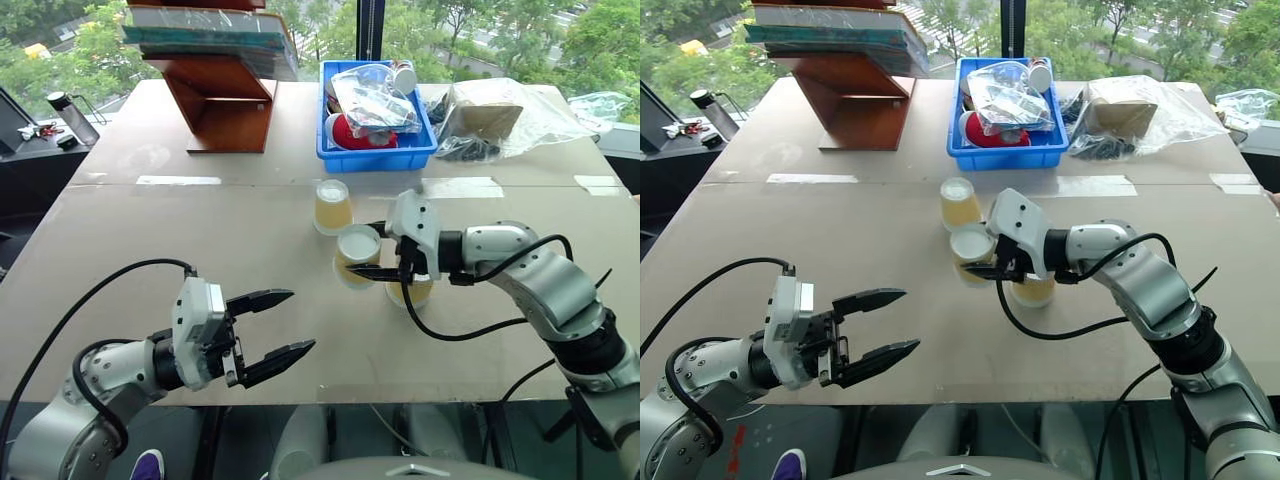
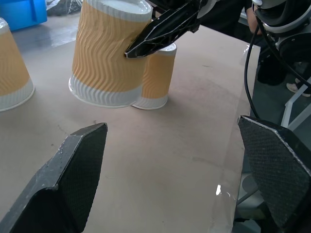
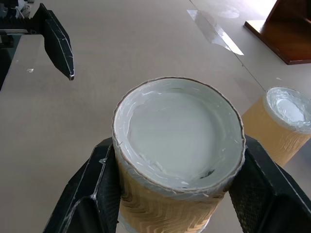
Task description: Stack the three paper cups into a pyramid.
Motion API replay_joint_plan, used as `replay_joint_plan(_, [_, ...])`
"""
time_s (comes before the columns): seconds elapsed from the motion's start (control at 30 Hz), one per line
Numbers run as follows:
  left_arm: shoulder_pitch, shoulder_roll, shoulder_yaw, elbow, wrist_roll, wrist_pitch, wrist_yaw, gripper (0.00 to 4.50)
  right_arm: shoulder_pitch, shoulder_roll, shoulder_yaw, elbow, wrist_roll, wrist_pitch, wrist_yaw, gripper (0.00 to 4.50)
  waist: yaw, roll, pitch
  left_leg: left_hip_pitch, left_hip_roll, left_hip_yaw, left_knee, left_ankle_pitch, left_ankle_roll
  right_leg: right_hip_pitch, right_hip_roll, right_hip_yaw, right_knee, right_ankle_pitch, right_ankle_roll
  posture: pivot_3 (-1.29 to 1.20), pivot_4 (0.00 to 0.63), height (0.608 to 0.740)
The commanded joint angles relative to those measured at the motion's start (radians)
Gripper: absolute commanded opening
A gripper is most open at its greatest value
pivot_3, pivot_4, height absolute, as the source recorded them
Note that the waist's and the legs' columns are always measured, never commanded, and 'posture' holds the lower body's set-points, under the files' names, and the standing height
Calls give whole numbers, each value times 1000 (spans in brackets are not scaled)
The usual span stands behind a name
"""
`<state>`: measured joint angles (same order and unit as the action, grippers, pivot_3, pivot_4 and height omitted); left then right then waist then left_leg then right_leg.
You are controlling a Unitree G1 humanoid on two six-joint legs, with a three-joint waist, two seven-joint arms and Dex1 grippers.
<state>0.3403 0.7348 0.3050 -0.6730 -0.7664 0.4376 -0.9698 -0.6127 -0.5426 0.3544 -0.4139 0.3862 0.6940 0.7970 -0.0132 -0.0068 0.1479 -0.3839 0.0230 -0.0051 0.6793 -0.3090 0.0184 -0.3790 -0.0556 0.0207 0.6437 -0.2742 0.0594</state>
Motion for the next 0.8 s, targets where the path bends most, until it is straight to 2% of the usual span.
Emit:
replay_joint_plan(0.03, [15, -8, 10, -15, 0, -19, 3, 4426, -7, 4, -6, -10, -22, -35, 11, 2223, 0, 0, 0, 0, 0, 0, 0, 0, 0, 0, 0, 0, 0, 0, 0, 0, 150, 740])
replay_joint_plan(0.8, [22, -3, 15, -16, -4, -21, 3, 4426, 19, 8, 11, 41, -97, -71, 64, 2223, -1, 0, 0, 0, 0, 0, 0, 0, 0, 0, 0, 0, 0, 0, 0, 0, 150, 740])
